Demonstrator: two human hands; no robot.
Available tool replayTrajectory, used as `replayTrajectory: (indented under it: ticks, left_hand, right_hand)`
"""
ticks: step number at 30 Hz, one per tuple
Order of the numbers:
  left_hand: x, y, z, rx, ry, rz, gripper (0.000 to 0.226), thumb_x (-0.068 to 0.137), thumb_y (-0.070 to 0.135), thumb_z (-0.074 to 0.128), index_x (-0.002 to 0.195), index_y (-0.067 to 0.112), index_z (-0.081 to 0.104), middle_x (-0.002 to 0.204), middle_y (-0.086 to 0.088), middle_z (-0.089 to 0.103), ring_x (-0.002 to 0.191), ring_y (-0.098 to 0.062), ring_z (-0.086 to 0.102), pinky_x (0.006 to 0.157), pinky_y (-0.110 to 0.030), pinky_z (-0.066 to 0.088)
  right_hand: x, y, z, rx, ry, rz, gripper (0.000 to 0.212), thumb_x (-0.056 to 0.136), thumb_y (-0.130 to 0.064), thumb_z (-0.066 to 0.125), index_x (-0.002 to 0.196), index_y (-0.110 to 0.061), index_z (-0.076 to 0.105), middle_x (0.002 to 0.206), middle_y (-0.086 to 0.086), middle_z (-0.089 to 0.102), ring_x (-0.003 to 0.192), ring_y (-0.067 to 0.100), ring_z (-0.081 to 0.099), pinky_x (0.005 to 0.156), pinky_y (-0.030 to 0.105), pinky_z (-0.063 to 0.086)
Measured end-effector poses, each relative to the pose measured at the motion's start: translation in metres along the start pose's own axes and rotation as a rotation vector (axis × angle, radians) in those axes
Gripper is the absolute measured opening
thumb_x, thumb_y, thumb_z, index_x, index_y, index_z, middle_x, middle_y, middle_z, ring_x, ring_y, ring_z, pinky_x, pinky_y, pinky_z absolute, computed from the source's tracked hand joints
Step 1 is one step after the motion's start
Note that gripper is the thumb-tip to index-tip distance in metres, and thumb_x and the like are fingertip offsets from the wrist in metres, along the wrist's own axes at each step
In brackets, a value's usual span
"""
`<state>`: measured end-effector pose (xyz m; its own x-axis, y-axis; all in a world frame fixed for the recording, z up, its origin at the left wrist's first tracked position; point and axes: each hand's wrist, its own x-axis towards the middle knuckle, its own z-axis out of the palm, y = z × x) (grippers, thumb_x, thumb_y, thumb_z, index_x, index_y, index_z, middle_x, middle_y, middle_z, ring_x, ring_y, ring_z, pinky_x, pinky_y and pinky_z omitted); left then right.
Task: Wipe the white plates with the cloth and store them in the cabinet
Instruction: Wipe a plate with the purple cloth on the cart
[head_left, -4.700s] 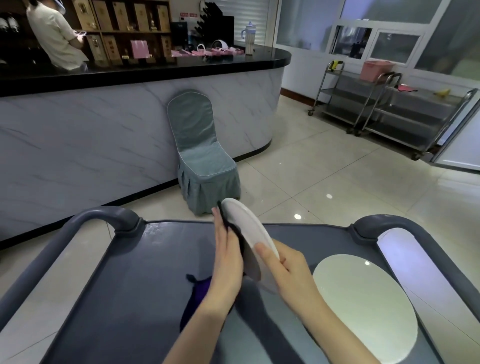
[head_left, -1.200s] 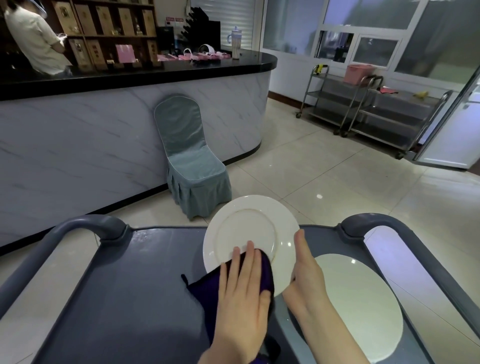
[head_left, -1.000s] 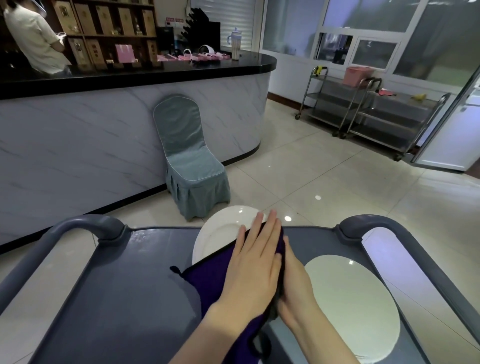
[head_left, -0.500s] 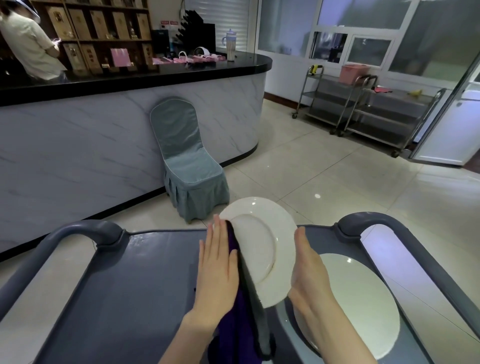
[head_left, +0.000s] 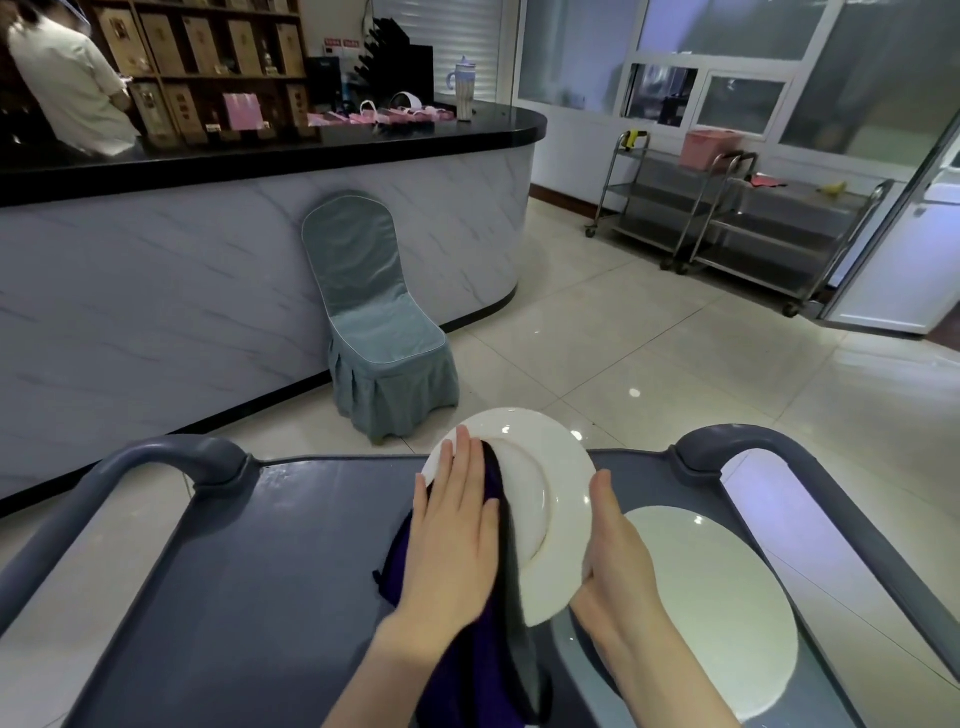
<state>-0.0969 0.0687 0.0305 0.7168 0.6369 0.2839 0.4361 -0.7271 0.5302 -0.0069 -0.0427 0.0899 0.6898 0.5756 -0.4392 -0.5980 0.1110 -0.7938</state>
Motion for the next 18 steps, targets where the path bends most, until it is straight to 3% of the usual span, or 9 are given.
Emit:
replayTrajectory:
  ticks: [6, 9, 11, 12, 16, 18]
  left_hand:
    - [-0.031, 0.007, 0.008, 0.028, -0.101, 0.056, 0.067, 0.091, 0.034, 0.009, 0.149, 0.031, -0.023, 0.158, 0.018, -0.027, 0.148, -0.007, -0.020, 0.122, -0.038, -0.009]
    - [-0.041, 0.023, 0.020, 0.114, -0.125, 0.179, 0.073, 0.092, 0.029, 0.028, 0.156, 0.021, -0.006, 0.165, 0.006, -0.001, 0.151, -0.013, 0.003, 0.116, -0.041, 0.009]
    - [-0.030, 0.024, 0.019, 0.095, -0.091, 0.193, 0.068, 0.096, 0.032, 0.019, 0.152, 0.025, -0.018, 0.163, 0.011, -0.017, 0.149, -0.007, -0.013, 0.121, -0.040, 0.001]
    - [-0.022, 0.022, 0.015, 0.038, -0.113, 0.166, 0.065, 0.095, 0.034, 0.012, 0.149, 0.028, -0.023, 0.159, 0.015, -0.028, 0.146, -0.003, -0.023, 0.123, -0.038, -0.005]
    - [0.007, 0.010, 0.003, -0.038, -0.098, 0.089, 0.064, 0.091, 0.039, 0.003, 0.151, 0.029, -0.018, 0.155, 0.020, -0.032, 0.144, 0.000, -0.026, 0.123, -0.038, -0.006]
    - [0.009, 0.014, 0.001, -0.055, -0.109, 0.111, 0.062, 0.093, 0.035, 0.008, 0.151, 0.031, -0.016, 0.157, 0.021, -0.029, 0.144, -0.001, -0.026, 0.123, -0.038, -0.007]
  right_hand:
    - [0.001, -0.005, -0.006, 0.021, 0.075, 0.012, 0.050, 0.097, -0.055, 0.047, 0.115, -0.013, 0.067, 0.104, 0.005, 0.077, 0.100, 0.024, 0.072, 0.097, 0.042, 0.051]
    - [-0.001, 0.001, -0.005, 0.037, 0.058, 0.068, 0.045, 0.099, -0.053, 0.045, 0.102, -0.014, 0.068, 0.084, 0.001, 0.078, 0.077, 0.013, 0.075, 0.078, 0.033, 0.054]
    - [-0.001, 0.006, -0.003, 0.004, 0.037, 0.074, 0.039, 0.101, -0.050, 0.043, 0.091, -0.020, 0.064, 0.063, -0.011, 0.073, 0.056, -0.002, 0.067, 0.064, 0.024, 0.046]
    - [0.000, 0.010, -0.004, -0.019, 0.020, 0.076, 0.038, 0.102, -0.050, 0.041, 0.091, -0.021, 0.063, 0.062, -0.014, 0.072, 0.055, -0.005, 0.066, 0.062, 0.023, 0.045]
    - [0.003, 0.021, -0.002, -0.116, -0.003, 0.069, 0.046, 0.099, -0.057, 0.041, 0.120, -0.024, 0.066, 0.107, -0.007, 0.075, 0.096, 0.007, 0.070, 0.074, 0.027, 0.052]
    - [0.005, 0.020, -0.002, -0.144, 0.010, 0.054, 0.046, 0.100, -0.056, 0.041, 0.121, -0.025, 0.066, 0.111, -0.005, 0.074, 0.102, 0.010, 0.069, 0.078, 0.030, 0.052]
